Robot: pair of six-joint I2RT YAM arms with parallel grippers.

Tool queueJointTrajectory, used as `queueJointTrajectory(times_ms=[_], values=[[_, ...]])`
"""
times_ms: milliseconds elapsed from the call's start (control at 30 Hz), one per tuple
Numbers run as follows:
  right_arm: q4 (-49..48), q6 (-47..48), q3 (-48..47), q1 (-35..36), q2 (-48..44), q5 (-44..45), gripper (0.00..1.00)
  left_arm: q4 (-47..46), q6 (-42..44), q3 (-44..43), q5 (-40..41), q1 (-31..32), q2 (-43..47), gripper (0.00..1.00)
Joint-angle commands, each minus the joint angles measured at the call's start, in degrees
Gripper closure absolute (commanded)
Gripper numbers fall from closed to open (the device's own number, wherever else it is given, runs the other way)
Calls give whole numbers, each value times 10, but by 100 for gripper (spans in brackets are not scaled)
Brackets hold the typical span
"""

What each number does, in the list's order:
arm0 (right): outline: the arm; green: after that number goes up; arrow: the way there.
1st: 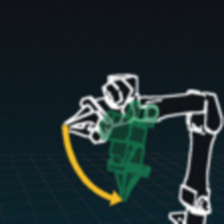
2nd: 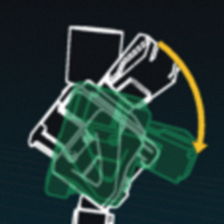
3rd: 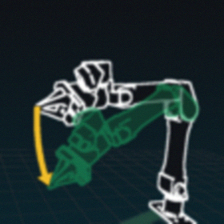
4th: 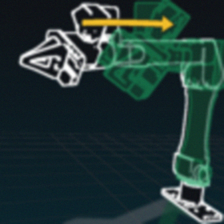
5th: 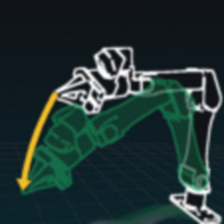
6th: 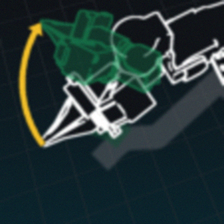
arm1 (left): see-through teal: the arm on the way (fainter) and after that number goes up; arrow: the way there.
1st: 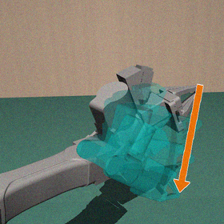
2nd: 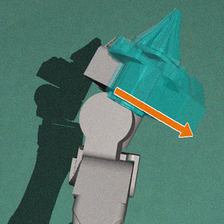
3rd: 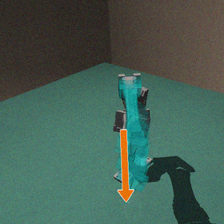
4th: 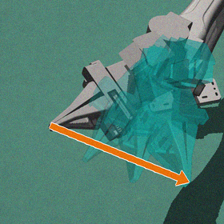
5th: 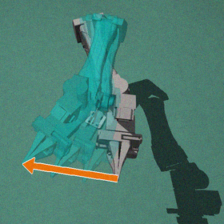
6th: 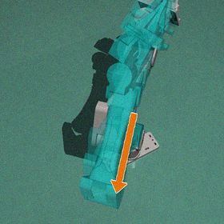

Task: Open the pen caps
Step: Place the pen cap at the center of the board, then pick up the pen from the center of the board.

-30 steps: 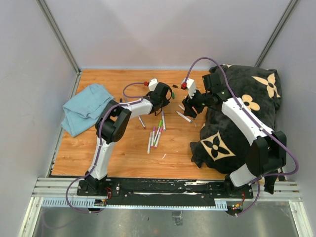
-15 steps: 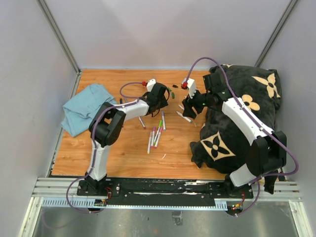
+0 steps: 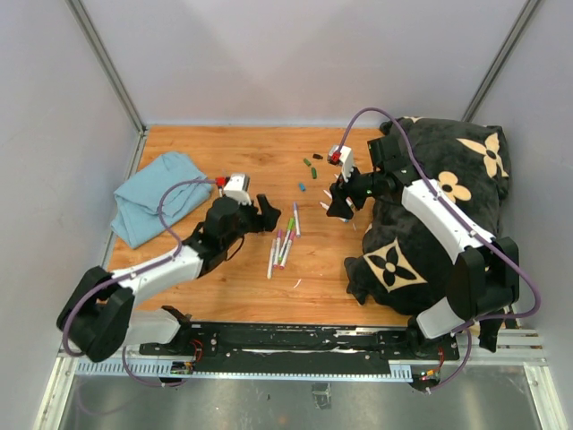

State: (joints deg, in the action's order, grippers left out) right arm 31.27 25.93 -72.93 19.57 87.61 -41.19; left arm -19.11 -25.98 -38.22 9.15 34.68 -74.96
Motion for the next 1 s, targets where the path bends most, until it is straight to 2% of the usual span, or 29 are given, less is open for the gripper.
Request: queueJointTrajectory(times_ms=[0,200,333,967], values=[[-11,-8,10,-7,-11,-25,34,-154,57,132,-63,-1,99,20],[-22,-18,15,-2,-5,-24,34,-262,46,252,-24,0,169,5],[-32,-31,18,5,-1,-20,33,-290,47,279,-10,0,174,1],[-59,-85,-37,112,88,100,27,-277,59,295,-7,0,202,1]])
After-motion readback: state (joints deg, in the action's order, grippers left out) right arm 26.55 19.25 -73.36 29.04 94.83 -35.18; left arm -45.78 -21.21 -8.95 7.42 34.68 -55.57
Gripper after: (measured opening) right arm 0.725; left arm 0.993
